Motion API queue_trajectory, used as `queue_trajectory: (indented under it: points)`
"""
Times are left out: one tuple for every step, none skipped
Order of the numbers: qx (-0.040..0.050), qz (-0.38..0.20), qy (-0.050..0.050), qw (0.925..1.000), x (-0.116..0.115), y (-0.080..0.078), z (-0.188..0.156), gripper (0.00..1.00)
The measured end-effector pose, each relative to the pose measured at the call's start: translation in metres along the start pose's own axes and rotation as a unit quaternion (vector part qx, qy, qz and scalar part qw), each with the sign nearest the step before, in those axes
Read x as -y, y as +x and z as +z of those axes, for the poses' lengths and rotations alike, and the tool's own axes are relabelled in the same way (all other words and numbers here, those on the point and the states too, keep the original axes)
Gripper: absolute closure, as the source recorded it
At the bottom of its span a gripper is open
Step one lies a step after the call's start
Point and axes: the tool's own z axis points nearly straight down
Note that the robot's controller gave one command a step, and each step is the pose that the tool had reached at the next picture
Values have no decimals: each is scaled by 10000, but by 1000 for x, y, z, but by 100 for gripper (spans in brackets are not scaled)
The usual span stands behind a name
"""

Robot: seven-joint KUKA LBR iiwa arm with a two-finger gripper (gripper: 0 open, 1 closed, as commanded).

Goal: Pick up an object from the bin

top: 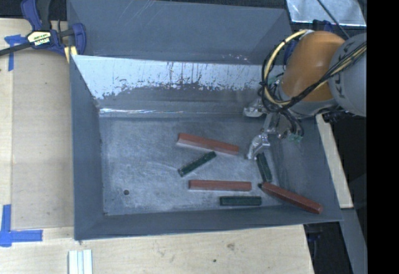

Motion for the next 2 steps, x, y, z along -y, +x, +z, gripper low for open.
queue_trajectory:
  points:
    - [118,616,11,9980,-55,5,-3,100]
    - [117,614,11,9980,-55,5,-3,100]
